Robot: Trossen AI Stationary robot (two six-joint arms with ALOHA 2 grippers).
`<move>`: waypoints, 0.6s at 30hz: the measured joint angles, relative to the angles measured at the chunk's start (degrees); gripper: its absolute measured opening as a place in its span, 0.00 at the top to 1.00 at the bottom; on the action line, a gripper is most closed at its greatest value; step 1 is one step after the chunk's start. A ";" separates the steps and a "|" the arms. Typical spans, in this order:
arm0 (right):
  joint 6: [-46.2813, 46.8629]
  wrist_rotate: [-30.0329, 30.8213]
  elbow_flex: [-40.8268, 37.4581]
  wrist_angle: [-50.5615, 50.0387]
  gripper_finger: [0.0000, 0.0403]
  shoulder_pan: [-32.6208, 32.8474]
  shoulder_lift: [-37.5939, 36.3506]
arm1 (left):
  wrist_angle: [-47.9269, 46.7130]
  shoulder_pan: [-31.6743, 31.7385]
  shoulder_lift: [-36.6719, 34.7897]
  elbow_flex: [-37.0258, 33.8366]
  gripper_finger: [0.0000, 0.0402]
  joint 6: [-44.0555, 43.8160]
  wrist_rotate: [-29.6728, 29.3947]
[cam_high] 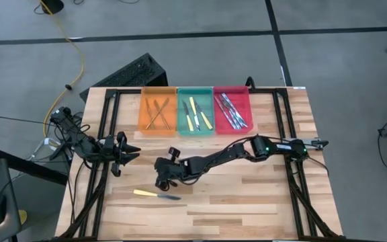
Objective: Sort silverware by color (type)
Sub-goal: Put the gold table knife into the orange bin
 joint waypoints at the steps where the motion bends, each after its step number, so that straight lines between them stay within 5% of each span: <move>1: -0.18 0.19 0.18 0.58 0.94 -0.06 -0.30 | -0.01 -0.01 0.00 0.00 0.78 0.00 0.00; 18: -2.47 3.23 0.09 0.00 0.94 -4.68 -7.10 | 0.00 -0.02 0.00 0.00 0.78 0.00 -0.02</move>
